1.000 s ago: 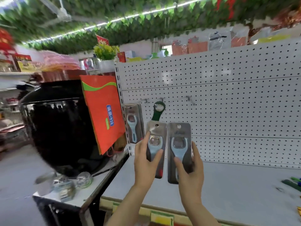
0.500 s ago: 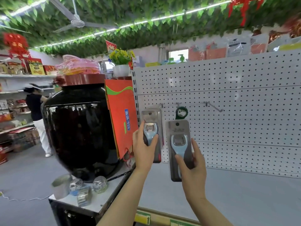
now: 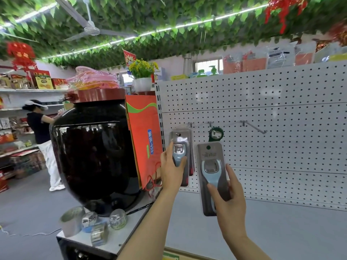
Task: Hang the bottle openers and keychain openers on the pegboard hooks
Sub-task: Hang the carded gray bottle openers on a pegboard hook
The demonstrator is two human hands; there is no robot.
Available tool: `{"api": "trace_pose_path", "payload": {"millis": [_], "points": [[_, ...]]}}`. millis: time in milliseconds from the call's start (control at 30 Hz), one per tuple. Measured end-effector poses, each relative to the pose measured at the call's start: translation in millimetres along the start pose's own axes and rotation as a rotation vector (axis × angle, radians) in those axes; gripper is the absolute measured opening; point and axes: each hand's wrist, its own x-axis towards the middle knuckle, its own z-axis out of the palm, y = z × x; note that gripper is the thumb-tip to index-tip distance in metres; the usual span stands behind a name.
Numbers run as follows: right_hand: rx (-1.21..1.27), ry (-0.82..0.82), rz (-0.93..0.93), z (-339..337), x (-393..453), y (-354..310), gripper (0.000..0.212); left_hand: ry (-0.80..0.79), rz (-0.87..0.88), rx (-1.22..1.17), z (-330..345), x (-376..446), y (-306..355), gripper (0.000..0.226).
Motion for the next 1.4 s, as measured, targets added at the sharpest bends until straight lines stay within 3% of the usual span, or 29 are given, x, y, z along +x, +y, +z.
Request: {"api": "trace_pose_path", "payload": {"millis": [367, 667, 833, 1033, 1400], "points": [[0.048, -0.017, 0.0, 13, 1, 1, 0.068, -0.057, 0.02, 0.286, 8, 14, 0, 0.082], [0.042, -0.025, -0.01, 43, 14, 4, 0.067, -0.216, 0.174, 0.433, -42, 23, -5, 0.079], [0.032, -0.005, 0.002, 71, 26, 7, 0.07, -0.198, 0.348, 0.388, -78, 24, 16, 0.065], [0.009, 0.002, 0.003, 100, 39, 3, 0.068, -0.313, 0.444, 0.426, -88, 28, 35, 0.06], [-0.055, 0.003, 0.024, 120, 38, 16, 0.07, -0.297, 0.392, 0.452, -72, 41, 28, 0.059]]}}
